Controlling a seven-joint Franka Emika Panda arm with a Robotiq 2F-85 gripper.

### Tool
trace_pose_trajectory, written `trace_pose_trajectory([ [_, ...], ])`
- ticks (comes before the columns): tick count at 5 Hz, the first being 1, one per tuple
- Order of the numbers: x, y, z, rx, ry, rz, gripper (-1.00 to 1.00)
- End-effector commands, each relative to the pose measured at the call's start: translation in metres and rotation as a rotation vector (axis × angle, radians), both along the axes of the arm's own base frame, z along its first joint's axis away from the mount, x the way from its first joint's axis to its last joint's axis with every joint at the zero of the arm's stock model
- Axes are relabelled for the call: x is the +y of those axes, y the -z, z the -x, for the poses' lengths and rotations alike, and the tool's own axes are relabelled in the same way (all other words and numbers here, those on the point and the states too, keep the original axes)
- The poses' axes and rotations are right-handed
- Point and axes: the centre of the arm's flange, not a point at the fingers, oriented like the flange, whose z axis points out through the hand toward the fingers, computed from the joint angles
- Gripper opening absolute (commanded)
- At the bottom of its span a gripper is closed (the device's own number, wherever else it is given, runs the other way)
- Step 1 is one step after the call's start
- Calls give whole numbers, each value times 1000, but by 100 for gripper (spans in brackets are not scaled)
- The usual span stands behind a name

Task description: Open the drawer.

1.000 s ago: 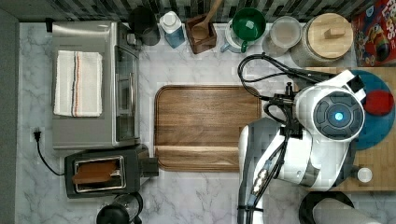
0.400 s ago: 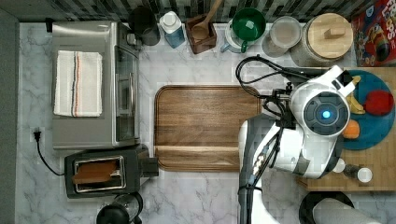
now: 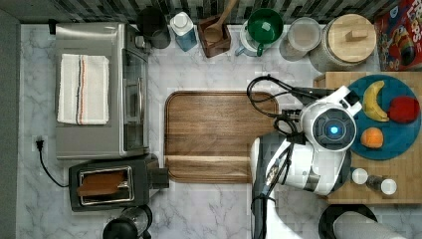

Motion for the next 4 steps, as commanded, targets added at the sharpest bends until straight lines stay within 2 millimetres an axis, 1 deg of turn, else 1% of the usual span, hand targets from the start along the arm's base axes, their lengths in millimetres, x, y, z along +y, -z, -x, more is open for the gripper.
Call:
trace_pose_trajectory([
  [1,-20,61,28,37,103,0,100],
  [2,-16,70,29,46,99,-14,100],
  [3,-8,83,20,32,112,-23,100],
  [4,-9,89,14,51,89,-42,100],
])
